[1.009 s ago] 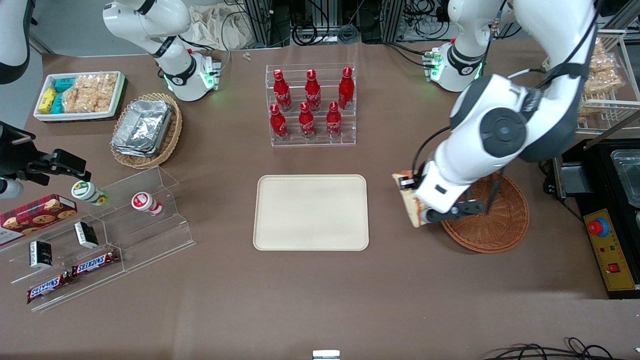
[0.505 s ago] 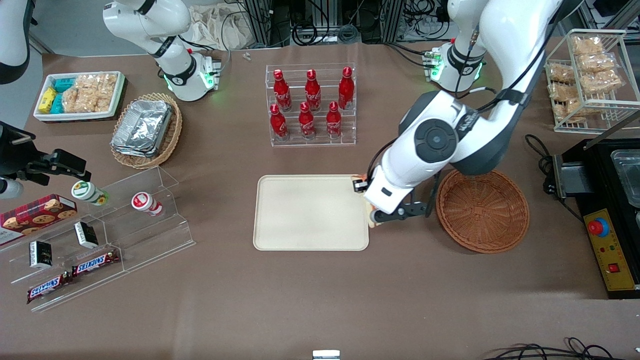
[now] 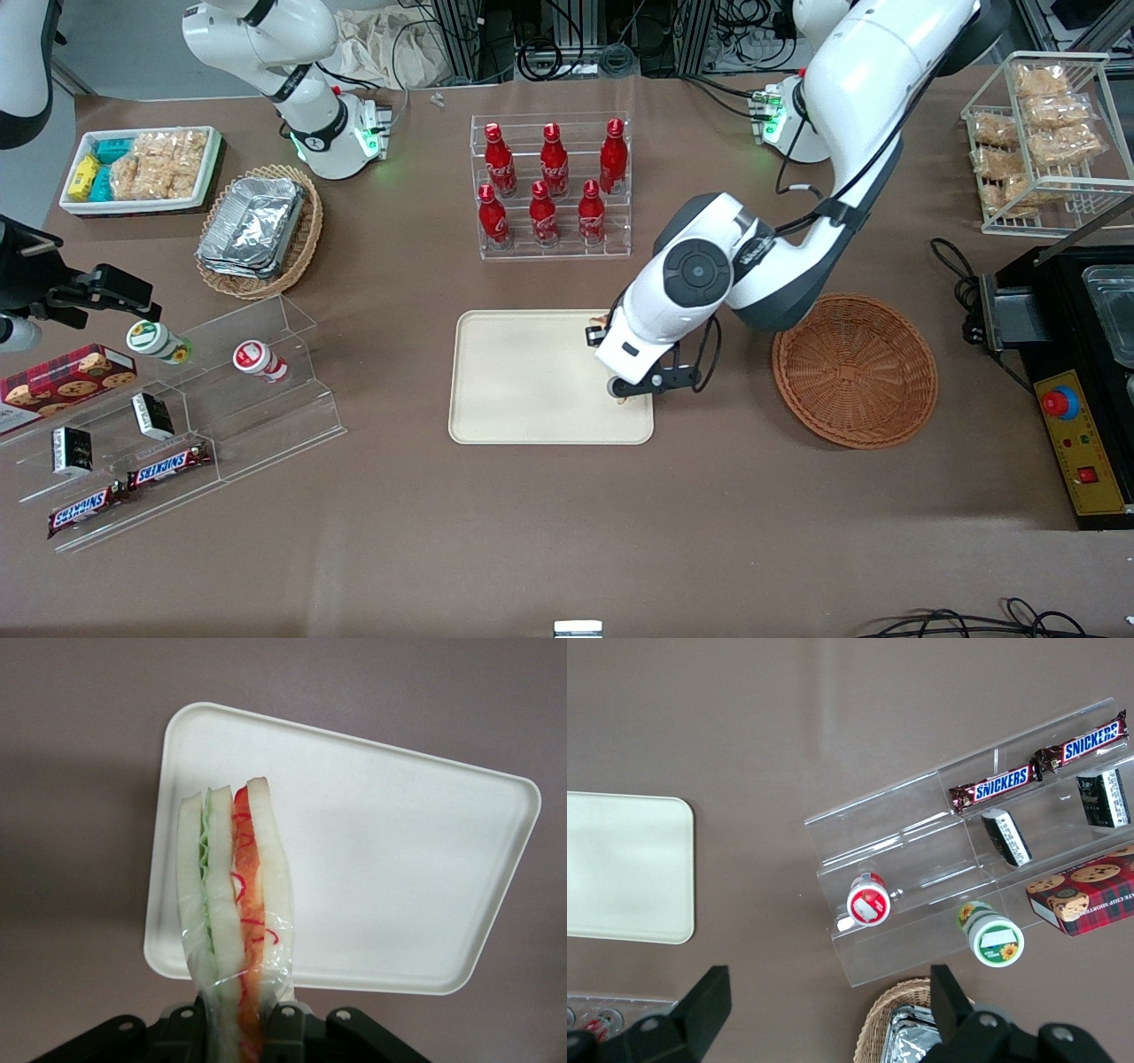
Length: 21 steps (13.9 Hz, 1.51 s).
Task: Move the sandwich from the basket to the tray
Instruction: 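Carry the sandwich over the cream tray and lower it, then open the left gripper to release the sandwich onto the tray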
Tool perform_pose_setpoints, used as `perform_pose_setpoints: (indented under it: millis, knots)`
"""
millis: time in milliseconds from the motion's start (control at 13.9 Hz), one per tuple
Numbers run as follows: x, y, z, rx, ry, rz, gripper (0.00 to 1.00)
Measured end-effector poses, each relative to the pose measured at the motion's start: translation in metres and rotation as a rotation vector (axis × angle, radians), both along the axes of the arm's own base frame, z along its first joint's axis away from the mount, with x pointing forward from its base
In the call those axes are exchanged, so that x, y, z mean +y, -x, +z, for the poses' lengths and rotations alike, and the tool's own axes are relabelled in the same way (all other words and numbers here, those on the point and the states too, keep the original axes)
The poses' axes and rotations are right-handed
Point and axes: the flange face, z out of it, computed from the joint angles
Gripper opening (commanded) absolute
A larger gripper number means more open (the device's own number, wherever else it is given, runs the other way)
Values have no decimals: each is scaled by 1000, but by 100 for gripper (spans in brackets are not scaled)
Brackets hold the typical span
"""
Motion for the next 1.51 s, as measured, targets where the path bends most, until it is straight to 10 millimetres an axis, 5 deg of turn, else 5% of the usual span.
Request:
perform_pose_setpoints:
  millis: [216, 577, 1514]
  knots:
    - [-3, -4, -31, -10, -15, 5, 0]
    - [-36, 17, -72, -6, -33, -26, 0]
    - [-40, 21, -115, 2, -52, -50, 0]
